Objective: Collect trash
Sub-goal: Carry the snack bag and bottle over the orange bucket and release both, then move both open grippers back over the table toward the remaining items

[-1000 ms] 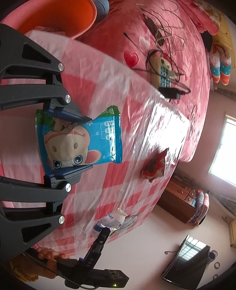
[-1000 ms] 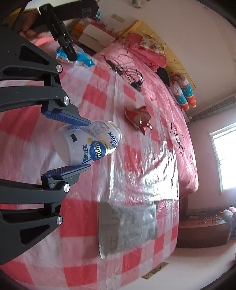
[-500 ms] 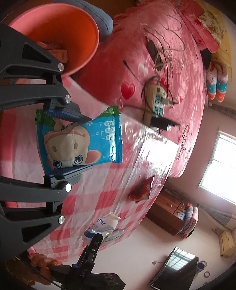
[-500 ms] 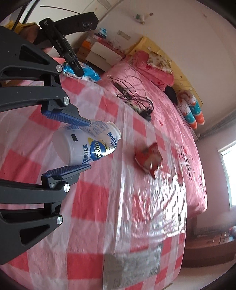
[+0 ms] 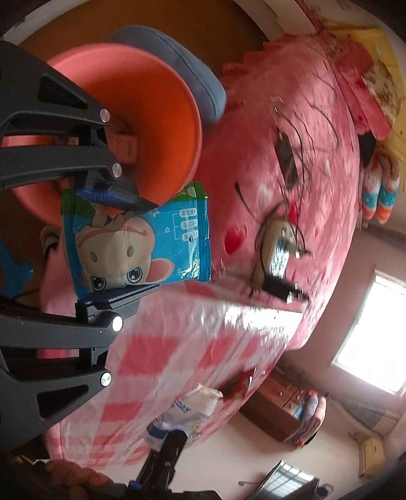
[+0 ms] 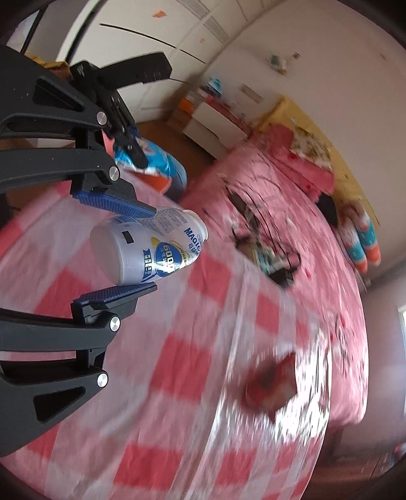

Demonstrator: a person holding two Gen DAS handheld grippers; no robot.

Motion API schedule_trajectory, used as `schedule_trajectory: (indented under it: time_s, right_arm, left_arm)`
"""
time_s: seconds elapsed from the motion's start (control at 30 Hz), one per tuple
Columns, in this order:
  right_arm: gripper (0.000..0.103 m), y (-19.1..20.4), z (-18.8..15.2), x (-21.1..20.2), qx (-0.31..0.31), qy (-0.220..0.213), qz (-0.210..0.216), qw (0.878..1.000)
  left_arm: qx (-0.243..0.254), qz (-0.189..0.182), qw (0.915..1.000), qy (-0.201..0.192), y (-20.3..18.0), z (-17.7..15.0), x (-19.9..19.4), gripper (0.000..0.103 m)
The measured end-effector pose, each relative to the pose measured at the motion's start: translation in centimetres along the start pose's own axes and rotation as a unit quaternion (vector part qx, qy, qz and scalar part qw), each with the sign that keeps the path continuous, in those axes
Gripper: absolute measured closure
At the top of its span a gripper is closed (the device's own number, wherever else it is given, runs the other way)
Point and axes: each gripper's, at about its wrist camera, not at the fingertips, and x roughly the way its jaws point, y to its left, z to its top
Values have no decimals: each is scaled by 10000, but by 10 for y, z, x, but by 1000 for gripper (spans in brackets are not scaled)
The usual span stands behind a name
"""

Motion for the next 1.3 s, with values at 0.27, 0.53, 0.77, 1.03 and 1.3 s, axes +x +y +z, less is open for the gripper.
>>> schedule_trajectory:
  time_s: [0.27, 0.53, 0.77, 1.03, 1.3]
  right_arm:
    - [60, 67, 4, 46, -657, 463, 335, 9962]
    - [59, 125, 1, 94, -1135, 900, 611, 9876]
    - [30, 128, -9, 115, -928, 1138, 641, 9871]
    - [20, 99, -8, 81, -707, 673, 283, 9948]
    - [13, 77, -11, 41, -857, 4, 3, 9963]
  left_arm:
    - [-424, 389, 9983, 131, 49, -14, 1, 57]
    - [-800, 627, 9945, 267, 88, -25, 9, 57]
    - [-870, 1123, 9897, 177, 104, -26, 9, 29]
    - [-674, 1388, 9880, 27, 92, -16, 2, 20]
    - [-351, 1591, 9866, -82, 65, -2, -7, 19]
